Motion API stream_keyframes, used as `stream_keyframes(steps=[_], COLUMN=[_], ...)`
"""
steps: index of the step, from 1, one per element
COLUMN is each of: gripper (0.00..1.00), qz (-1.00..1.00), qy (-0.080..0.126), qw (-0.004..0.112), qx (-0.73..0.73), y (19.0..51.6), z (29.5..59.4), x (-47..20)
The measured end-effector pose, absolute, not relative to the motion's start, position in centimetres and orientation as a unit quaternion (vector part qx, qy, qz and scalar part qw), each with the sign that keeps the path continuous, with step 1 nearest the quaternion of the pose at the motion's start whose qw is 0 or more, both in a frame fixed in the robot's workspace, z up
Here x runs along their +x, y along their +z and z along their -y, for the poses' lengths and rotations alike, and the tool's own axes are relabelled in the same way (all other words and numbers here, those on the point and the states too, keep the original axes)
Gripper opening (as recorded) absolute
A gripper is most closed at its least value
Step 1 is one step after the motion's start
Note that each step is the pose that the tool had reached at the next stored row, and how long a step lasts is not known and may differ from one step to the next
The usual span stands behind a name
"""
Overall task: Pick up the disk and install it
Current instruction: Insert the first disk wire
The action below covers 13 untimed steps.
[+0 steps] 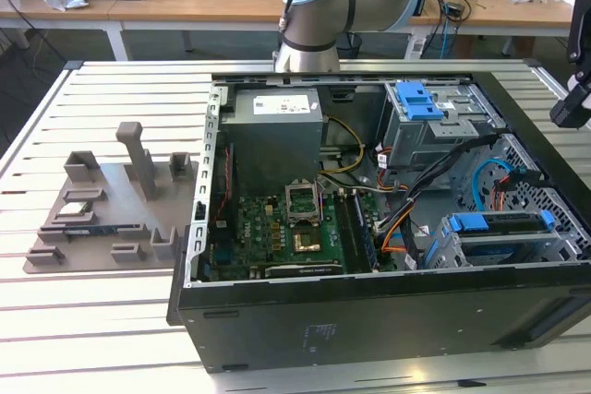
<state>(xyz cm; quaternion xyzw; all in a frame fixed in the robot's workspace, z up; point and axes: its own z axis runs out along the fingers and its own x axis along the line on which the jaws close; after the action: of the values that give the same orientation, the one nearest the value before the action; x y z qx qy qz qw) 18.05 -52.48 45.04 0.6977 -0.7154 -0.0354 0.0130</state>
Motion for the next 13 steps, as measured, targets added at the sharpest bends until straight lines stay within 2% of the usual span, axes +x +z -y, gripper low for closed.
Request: stream_keyframes(steps=[13], gripper=[0.11], qz=[0.715], qy=[-0.035], qw=[0.013], qx=[0.698], y=[44.22], z=[52.27], x=[18.95])
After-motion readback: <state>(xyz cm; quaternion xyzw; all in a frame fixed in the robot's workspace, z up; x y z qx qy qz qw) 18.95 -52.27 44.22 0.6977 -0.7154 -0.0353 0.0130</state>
